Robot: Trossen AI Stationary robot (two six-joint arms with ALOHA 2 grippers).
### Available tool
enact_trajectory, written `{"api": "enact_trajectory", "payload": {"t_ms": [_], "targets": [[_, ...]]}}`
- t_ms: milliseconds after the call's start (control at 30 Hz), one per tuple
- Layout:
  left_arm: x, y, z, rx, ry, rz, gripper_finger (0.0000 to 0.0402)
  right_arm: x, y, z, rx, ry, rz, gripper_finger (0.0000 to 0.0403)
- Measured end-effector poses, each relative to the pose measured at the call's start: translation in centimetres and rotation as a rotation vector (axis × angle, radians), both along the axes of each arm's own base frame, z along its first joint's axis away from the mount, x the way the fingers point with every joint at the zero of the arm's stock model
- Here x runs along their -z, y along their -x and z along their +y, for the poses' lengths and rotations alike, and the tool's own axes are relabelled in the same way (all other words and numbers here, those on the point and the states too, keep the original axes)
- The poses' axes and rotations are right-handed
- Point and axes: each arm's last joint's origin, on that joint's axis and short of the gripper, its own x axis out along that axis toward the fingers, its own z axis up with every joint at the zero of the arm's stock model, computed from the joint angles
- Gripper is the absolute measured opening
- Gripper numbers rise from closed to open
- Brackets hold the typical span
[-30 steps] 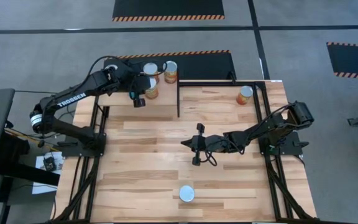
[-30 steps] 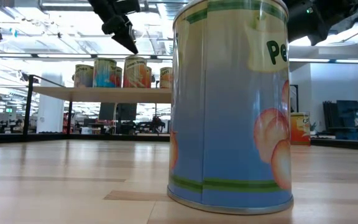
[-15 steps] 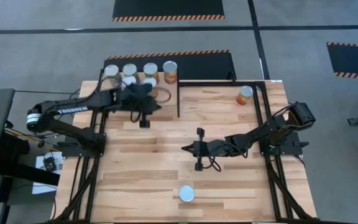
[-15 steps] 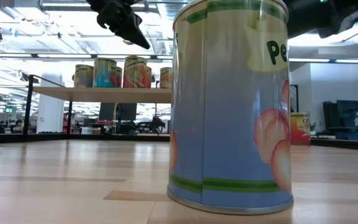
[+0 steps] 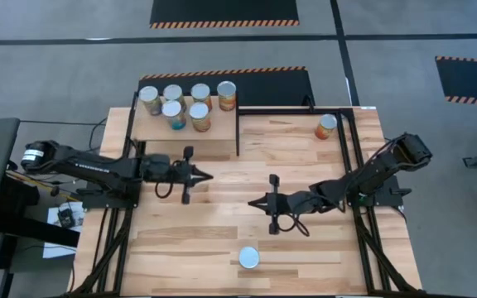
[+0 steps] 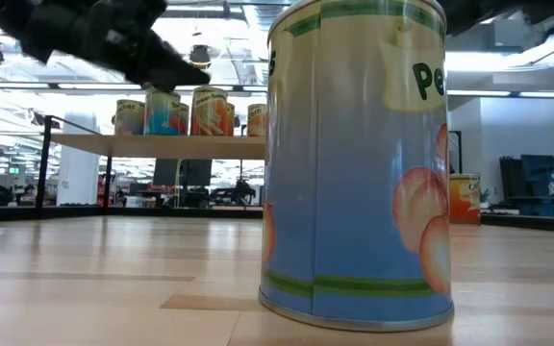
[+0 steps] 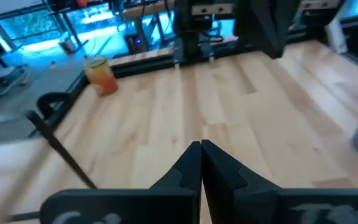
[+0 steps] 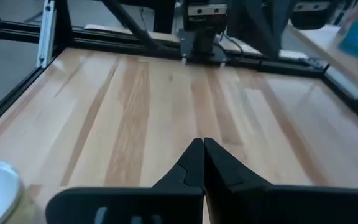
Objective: Pick and place cans onto a shelf
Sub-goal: Put the canned corn on the shelf aligned with the other canned corn
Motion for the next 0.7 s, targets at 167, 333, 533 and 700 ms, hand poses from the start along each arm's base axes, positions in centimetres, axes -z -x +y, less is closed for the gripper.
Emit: {"api": "enact_trajectory", "payload": {"t_ms": [167, 333, 533, 700], "targets": [[2.6, 1.2, -0.6, 0.018, 0.054, -0.021, 0.0000, 0.6, 0.9, 0.4, 0.088, -0.035, 0.074, 0.0019], [3.4, 1.6, -0.7, 0.011, 0.085, -0.004, 0.0000, -1.6, 3.5, -1.9, 0.367, -0.119, 0.165, 0.0046], [3.4, 1.6, -0.7, 0.013, 0.078, -0.010, 0.0000, -3.5, 9.1, -7.4, 0.761, -0.194, 0.335, 0.0089], [3.3, 1.6, -0.6, 0.024, 0.003, -0.010, 0.0000, -3.9, 12.3, -12.3, 1.033, -0.187, 0.459, 0.0126]]}}
